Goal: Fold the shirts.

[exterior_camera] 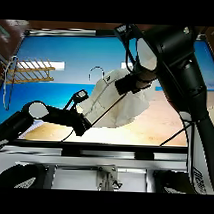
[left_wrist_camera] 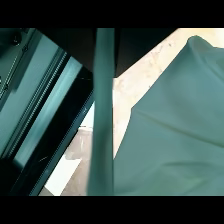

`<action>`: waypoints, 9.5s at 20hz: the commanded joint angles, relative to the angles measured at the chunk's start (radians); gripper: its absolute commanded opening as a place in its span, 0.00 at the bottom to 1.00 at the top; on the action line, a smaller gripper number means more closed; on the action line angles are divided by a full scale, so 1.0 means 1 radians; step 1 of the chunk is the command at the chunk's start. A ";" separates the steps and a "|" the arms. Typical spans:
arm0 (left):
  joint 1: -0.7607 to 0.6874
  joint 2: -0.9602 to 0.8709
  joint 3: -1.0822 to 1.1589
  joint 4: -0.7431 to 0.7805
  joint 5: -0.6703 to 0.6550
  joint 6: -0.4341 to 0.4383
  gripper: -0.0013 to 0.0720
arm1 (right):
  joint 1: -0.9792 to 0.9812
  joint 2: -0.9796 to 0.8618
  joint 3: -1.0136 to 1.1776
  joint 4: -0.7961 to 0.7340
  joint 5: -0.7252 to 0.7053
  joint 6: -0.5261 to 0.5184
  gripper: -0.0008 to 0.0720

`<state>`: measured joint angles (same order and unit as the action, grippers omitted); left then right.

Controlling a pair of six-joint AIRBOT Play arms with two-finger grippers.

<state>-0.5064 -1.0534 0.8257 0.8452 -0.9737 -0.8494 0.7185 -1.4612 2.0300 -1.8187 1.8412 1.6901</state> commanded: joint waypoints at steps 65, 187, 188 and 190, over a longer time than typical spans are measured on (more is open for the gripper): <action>0.305 0.025 0.180 0.316 0.206 0.041 0.78 | -0.522 -0.079 -0.058 0.503 -0.113 -1.218 0.13; 0.482 0.054 0.600 -0.715 -0.020 0.082 0.75 | -0.356 0.278 -0.060 0.454 -0.800 -0.463 0.12; 0.484 0.055 0.625 -0.711 -0.020 0.082 0.75 | -0.356 0.288 -0.060 0.419 -0.851 -0.454 0.12; 0.494 0.057 0.655 -0.711 -0.022 0.081 0.75 | -0.356 0.309 -0.060 0.284 -0.906 -0.399 0.12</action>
<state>-0.0216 -0.9985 1.4143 0.1307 -0.9962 -0.7704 0.3634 -1.1744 1.9694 -1.3987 1.0695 1.2411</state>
